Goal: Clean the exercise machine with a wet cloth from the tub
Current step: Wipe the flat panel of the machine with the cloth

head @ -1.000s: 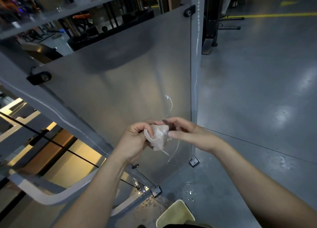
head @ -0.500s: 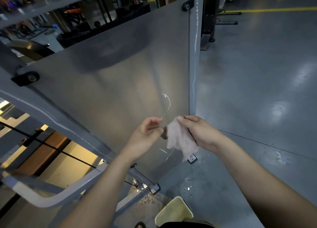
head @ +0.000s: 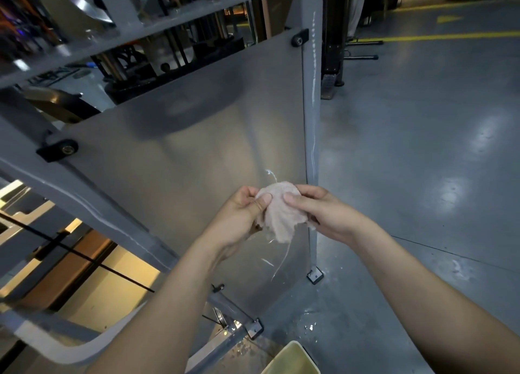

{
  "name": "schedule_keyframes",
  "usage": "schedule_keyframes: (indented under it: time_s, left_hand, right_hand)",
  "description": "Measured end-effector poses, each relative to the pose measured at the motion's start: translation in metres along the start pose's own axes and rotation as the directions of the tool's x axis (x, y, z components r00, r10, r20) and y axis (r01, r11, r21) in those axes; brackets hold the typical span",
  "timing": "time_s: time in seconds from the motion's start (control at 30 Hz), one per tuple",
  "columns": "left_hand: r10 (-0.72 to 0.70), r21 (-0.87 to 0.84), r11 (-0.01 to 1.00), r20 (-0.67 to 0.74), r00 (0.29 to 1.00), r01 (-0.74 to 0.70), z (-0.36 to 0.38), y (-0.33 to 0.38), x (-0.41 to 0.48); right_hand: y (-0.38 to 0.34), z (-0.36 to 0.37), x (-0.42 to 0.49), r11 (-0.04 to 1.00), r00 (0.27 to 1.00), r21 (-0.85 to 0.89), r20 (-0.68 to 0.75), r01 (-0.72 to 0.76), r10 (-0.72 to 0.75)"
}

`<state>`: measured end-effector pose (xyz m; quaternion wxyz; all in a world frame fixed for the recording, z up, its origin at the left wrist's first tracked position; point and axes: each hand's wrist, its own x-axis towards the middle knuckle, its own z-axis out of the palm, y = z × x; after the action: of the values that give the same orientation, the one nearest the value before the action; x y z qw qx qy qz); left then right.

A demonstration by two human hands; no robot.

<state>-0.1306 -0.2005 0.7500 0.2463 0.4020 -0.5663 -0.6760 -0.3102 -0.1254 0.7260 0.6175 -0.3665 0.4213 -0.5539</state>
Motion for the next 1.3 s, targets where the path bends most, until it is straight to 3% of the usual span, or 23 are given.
schedule_keyframes:
  time_s: [0.07,0.13,0.17,0.27,0.33,0.47,0.53,0.63,0.7,0.77,0.9,1.0,1.07,1.17,1.23,1.3]
  left_hand:
    - [0.036,0.179,0.984,-0.109,0.993,-0.016,-0.002,0.001,0.006]
    - [0.185,0.398,0.912,-0.184,0.965,-0.099,0.000,0.004,0.011]
    - [0.238,0.428,0.893,-0.190,0.953,-0.137,0.002,0.008,0.013]
    - [0.208,0.316,0.932,-0.070,0.976,-0.176,0.011,0.022,0.013]
    - [0.170,0.328,0.932,-0.021,0.985,-0.153,0.011,0.027,0.016]
    - [0.148,0.287,0.950,-0.082,0.986,-0.119,0.012,0.035,0.021]
    - [0.112,0.240,0.966,-0.072,0.991,-0.092,0.012,0.038,0.020]
    - [0.127,0.367,0.927,-0.102,0.987,-0.081,0.010,0.040,0.019]
    - [0.257,0.605,0.784,-0.117,0.959,-0.137,0.009,0.047,0.015]
    - [0.438,0.792,0.576,-0.093,0.894,-0.200,0.006,0.059,0.009]
    - [0.630,0.914,0.338,-0.042,0.775,-0.226,-0.004,0.091,0.006]
    - [0.737,0.955,0.156,0.057,0.674,-0.251,-0.014,0.120,0.005]
    - [0.794,0.972,0.041,0.109,0.598,-0.232,-0.019,0.133,0.003]
    - [0.816,0.981,-0.121,0.183,0.548,-0.149,-0.021,0.139,0.006]
    - [0.800,0.975,-0.209,0.216,0.559,-0.078,-0.019,0.137,0.010]
    - [0.791,0.966,-0.258,0.208,0.575,0.005,-0.016,0.135,0.015]
  right_hand:
    - [-0.001,0.001,0.005,0.999,0.999,0.004,-0.016,0.046,-0.046]
    - [-0.003,0.005,0.013,0.996,0.994,0.068,-0.102,0.053,-0.045]
    - [-0.004,0.009,0.017,0.995,0.989,0.089,-0.139,0.054,-0.042]
    - [-0.011,0.016,0.027,0.994,0.978,0.086,-0.205,0.063,-0.044]
    - [-0.016,0.015,0.029,0.988,0.976,0.145,-0.215,0.053,-0.021]
    - [-0.018,0.012,0.027,0.991,0.978,0.118,-0.205,0.070,-0.044]
    - [-0.015,0.012,0.027,0.980,0.976,0.185,-0.215,0.074,-0.033]
    - [-0.008,0.013,0.031,0.946,0.972,0.314,-0.233,0.078,-0.003]
    - [-0.002,0.012,0.037,0.955,0.950,0.286,-0.313,0.077,0.017]
    - [0.002,0.010,0.045,0.959,0.914,0.275,-0.403,0.069,0.050]
    - [-0.010,0.007,0.058,0.930,0.858,0.350,-0.506,0.112,0.087]
    - [-0.025,0.005,0.070,0.914,0.862,0.350,-0.506,0.203,0.003]
    - [-0.032,0.003,0.077,0.951,0.821,0.171,-0.558,0.257,-0.122]
    - [-0.046,0.006,0.083,0.925,0.673,-0.221,-0.636,0.310,-0.378]
    - [-0.053,0.011,0.088,0.812,0.564,-0.462,-0.586,0.358,-0.582]
    - [-0.053,0.015,0.097,0.657,0.514,-0.665,-0.449,0.355,-0.731]
